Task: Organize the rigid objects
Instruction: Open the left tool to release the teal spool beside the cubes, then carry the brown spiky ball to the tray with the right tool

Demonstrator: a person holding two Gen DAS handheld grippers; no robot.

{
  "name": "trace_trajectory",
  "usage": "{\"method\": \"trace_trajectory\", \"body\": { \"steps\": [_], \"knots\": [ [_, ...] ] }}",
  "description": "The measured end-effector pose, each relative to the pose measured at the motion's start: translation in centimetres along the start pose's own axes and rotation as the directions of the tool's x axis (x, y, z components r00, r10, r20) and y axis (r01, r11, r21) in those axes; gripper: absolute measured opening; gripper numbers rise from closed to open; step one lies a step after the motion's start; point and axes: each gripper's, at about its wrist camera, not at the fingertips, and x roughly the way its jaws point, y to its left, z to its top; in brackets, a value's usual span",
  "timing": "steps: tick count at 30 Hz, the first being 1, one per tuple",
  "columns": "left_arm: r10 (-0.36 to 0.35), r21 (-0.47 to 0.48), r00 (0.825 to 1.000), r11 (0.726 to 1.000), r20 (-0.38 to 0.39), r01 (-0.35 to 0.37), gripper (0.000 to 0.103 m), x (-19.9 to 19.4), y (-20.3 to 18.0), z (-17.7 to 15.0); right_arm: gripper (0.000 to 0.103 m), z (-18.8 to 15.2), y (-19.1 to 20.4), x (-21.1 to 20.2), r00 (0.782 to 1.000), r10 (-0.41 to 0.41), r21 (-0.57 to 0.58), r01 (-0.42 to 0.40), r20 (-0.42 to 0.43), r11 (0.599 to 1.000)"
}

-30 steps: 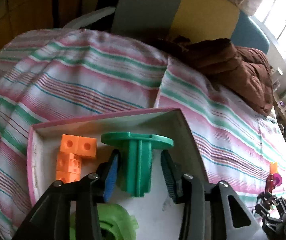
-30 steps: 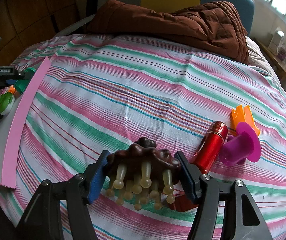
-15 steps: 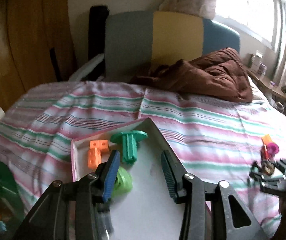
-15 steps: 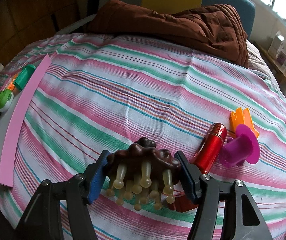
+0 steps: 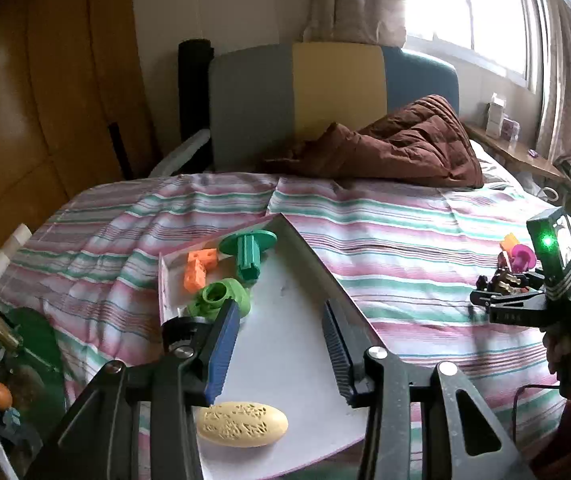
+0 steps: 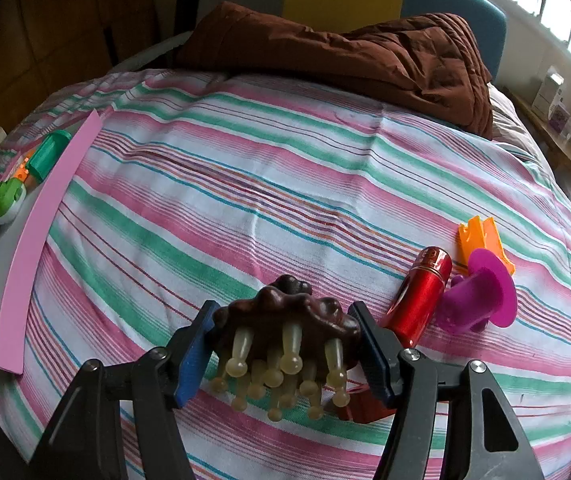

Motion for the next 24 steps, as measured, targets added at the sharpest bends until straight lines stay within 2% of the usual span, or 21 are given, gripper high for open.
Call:
{"method": "trace_trajectory", "body": {
  "steps": [13, 24],
  "knots": [
    [0.002, -0.041, 0.999, 0.999, -0.036, -0.003, 0.043, -0.5, 2.1, -2.3, 0.066, -0.5, 0.4, -0.2, 0.999, -0.035, 0.054, 0.035, -0.007, 0.998],
    [-0.001, -0.116, 0.999, 0.993, -0.038, -0.003, 0.043, -1.0, 4.9, -3.6, 0.066, -2.2, 3.4, -1.5, 0.999, -0.026, 0.044, 0.025, 0.021, 0.999]
  ]
}}
